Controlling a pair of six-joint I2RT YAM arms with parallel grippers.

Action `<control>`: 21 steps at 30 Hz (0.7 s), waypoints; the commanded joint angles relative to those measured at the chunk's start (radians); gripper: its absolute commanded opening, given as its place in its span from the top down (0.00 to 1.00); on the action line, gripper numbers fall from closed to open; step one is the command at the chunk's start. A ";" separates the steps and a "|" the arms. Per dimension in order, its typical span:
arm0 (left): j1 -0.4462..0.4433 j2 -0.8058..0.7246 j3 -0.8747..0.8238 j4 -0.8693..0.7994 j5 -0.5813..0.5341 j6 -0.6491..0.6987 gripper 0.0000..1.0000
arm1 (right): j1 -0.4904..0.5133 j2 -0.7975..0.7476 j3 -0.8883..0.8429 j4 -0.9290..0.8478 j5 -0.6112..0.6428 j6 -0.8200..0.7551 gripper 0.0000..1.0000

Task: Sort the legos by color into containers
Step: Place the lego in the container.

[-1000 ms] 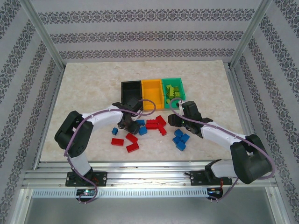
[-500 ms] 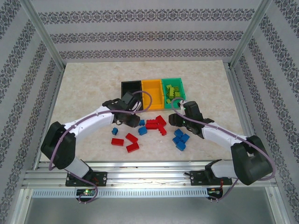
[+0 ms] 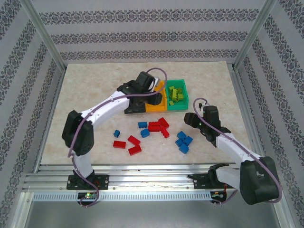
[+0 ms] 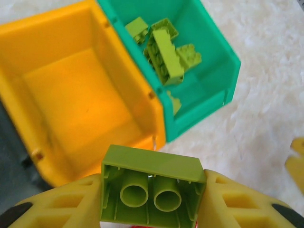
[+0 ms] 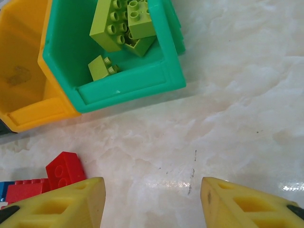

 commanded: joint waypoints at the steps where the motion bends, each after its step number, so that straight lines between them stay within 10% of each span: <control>1: -0.013 0.118 0.163 0.006 0.041 -0.031 0.56 | -0.012 0.002 -0.014 0.044 -0.063 0.035 0.44; 12: -0.019 0.514 0.724 -0.144 0.085 -0.083 0.47 | -0.015 0.006 -0.019 0.066 -0.093 0.042 0.44; 21: -0.028 0.549 0.811 -0.212 0.072 -0.065 0.31 | -0.016 0.010 -0.016 0.066 -0.095 0.035 0.43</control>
